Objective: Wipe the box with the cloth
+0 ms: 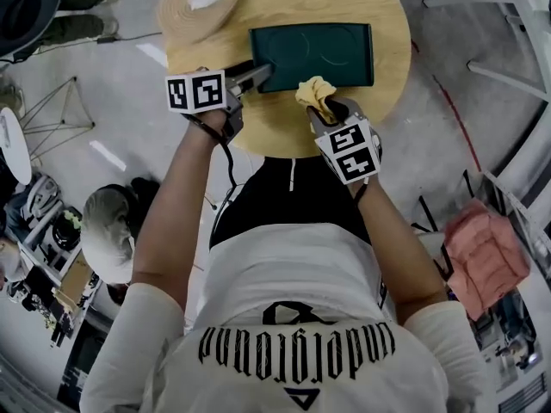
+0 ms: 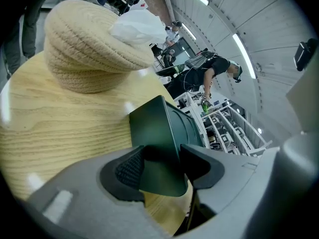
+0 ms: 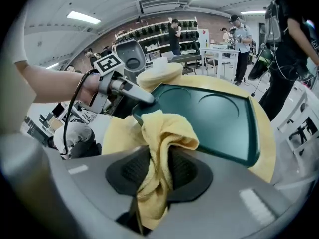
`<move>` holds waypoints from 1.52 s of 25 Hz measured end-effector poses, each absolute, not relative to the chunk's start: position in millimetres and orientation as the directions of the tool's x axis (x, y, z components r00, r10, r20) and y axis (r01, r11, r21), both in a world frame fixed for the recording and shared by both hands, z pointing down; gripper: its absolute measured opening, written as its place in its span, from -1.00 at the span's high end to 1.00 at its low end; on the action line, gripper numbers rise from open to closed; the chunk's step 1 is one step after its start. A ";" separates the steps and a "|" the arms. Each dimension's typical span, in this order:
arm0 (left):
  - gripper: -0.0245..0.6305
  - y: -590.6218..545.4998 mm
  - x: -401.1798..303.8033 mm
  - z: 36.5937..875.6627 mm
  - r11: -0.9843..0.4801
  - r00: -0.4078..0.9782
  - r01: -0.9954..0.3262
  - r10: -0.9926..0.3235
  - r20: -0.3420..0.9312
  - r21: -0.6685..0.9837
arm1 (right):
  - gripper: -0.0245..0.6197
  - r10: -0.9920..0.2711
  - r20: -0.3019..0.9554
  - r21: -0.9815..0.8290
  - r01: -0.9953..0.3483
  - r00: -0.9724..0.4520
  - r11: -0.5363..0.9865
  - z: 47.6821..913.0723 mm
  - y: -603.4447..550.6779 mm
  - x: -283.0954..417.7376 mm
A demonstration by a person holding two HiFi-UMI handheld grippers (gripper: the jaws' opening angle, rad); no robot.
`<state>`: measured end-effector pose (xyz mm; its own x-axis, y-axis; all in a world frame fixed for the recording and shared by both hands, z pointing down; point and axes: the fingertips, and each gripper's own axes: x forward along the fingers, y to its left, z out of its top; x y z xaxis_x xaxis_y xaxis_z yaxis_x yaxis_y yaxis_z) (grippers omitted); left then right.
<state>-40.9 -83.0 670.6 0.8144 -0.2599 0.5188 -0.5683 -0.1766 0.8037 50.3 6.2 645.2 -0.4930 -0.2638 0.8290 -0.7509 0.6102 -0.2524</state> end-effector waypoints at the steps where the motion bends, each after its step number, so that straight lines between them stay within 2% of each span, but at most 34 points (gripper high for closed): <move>1: 0.19 -82.6 -40.7 670.5 -0.178 0.816 -0.567 -0.257 0.518 0.804 | 0.59 -0.264 0.827 -0.259 -0.753 -0.497 0.605 647.8 5.9 42.4; 10: 0.18 -83.1 -41.0 674.4 -0.184 0.819 -0.561 -0.263 0.509 0.807 | 0.58 -0.218 0.798 -0.319 -0.700 -0.562 0.639 664.6 12.0 -49.8; 15: 0.17 -82.3 -43.1 672.8 -0.195 0.823 -0.557 -0.259 0.505 0.807 | 0.58 -0.212 0.800 -0.331 -0.707 -0.562 0.626 673.5 15.0 -61.7; 25: 0.16 -79.7 -36.7 670.6 -0.205 0.825 -0.557 -0.248 0.508 0.805 | 0.58 -0.241 0.816 -0.368 -0.795 -0.525 0.483 696.5 12.0 -10.5; 32: 0.15 -80.0 -36.7 670.8 -0.215 0.828 -0.555 -0.233 0.510 0.803 | 0.59 -0.327 0.801 -0.381 -0.848 -0.502 0.368 660.3 2.2 58.6; 38: 0.15 -78.6 -36.2 669.4 -0.219 0.829 -0.556 -0.223 0.513 0.802 | 0.58 -0.369 0.837 -0.326 -0.910 -0.404 0.257 665.8 -4.1 141.5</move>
